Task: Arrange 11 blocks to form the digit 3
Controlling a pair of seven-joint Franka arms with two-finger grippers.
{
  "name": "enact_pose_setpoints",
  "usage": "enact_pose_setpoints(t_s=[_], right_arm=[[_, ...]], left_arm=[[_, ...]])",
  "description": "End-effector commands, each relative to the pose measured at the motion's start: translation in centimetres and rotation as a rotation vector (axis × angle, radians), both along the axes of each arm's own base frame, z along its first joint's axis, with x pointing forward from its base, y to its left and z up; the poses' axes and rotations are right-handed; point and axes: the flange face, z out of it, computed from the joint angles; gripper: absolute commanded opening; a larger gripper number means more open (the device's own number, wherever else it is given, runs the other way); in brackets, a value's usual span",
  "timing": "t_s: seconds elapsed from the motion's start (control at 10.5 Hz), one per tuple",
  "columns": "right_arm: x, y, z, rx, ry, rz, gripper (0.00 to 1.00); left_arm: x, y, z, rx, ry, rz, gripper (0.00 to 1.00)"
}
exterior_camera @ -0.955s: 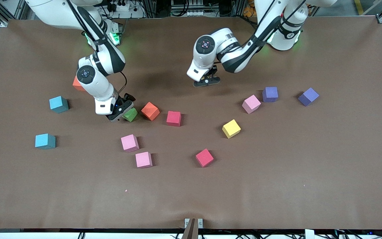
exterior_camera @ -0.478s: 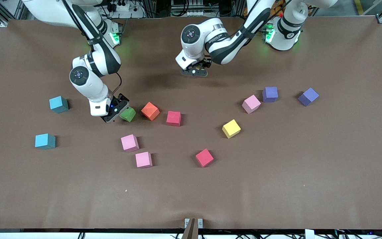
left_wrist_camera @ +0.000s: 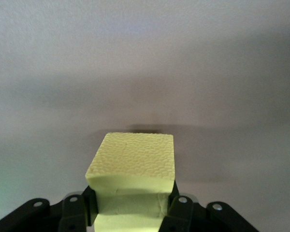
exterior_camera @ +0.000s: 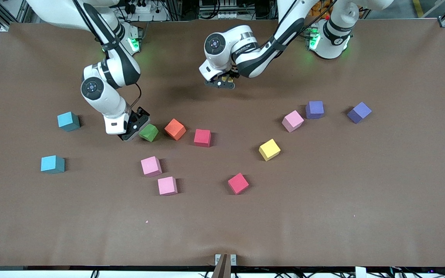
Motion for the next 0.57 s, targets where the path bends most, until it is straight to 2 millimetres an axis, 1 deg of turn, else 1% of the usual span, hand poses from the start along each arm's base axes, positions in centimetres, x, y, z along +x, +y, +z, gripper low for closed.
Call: enact_pose_setpoints(t_s=[0.0,0.1,0.19,0.38,0.48], right_arm=[[-0.6,0.9,1.7,-0.001,-0.003,0.015,1.0],[-0.7,1.1,1.6,-0.001,0.001,-0.005,1.0],[-1.4,2.9,1.8,0.005,0.003,-0.024,1.0],[-2.4,7.0,2.5,0.024,0.004,-0.146,1.0],[-2.5,8.3,2.6,0.033,0.007,-0.168,1.0]], left_arm=[[-0.2,-0.8,-0.6,0.023,-0.018,0.074,0.23],[-0.3,-0.8,-0.8,0.033,-0.026,0.089,0.23],[-0.3,-0.8,-1.1,0.044,-0.027,0.119,0.23],[-0.3,-0.6,-2.1,0.068,-0.067,0.103,0.24],[-0.3,-0.6,-2.3,0.069,-0.064,0.104,0.26]])
